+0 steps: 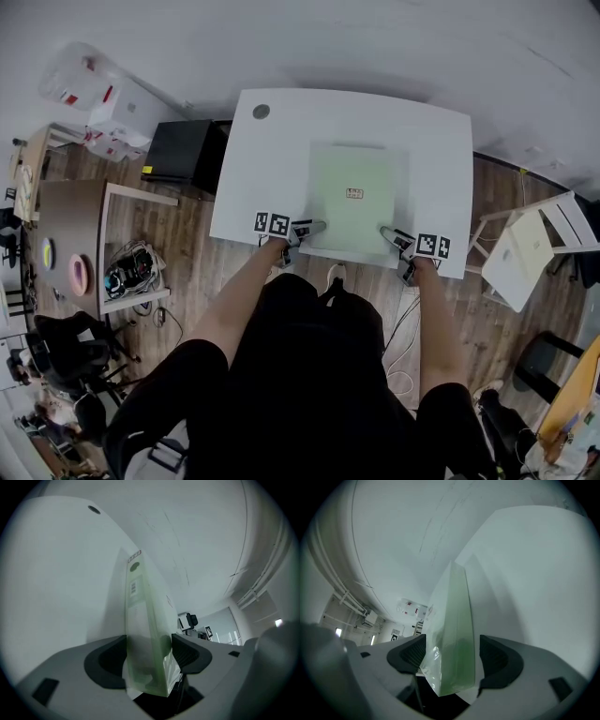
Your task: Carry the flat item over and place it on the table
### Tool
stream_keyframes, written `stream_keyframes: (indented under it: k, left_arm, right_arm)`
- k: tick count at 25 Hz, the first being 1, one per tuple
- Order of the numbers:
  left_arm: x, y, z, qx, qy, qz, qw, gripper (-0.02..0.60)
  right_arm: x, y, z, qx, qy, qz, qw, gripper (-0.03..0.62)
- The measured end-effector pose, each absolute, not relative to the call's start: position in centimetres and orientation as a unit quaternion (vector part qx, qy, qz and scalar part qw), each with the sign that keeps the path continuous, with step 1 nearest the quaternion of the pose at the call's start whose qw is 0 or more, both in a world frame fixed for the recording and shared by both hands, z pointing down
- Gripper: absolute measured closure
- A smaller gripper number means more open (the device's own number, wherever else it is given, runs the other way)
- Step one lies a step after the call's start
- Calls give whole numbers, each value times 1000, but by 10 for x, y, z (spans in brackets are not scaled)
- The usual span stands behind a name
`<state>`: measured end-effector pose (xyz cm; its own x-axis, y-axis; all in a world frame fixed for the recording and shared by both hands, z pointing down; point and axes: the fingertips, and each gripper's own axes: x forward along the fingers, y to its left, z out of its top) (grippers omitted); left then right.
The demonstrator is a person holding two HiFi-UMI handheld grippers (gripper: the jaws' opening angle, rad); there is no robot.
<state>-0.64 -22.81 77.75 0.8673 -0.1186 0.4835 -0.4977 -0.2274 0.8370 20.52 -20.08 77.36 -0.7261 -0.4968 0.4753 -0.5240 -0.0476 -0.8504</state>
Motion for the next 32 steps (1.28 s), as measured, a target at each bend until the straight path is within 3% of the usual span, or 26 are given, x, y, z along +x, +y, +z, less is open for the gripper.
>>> stream_keyframes:
  k: [6, 12, 17, 21, 25, 29, 32]
  left_arm:
    - [-19, -226, 753, 767, -198, 86, 604, 281]
    - [-16, -199, 727, 824, -202, 114, 518, 281]
    - [-6, -190, 689, 842, -238, 66, 479, 286]
    - [-5, -182, 662, 844, -290, 40, 449, 358]
    - [-3, -168, 621, 868, -326, 27, 374, 427]
    - [-3, -138, 580, 887, -351, 23, 300, 527]
    - [-3, -105, 554, 894, -373, 29, 245, 554]
  right_arm:
    - [206, -204, 769, 388, -698, 602, -5, 255]
    - [212, -207, 735, 429, -730, 532, -11, 256]
    - [199, -202, 689, 451, -765, 460, -3, 256]
    - [182, -185, 646, 455, -798, 395, 7, 256]
    - [166, -162, 604, 460, -821, 338, -14, 256]
    - [143, -130, 577, 478, -834, 275, 18, 257]
    - [125, -102, 554, 487, -838, 246, 15, 258]
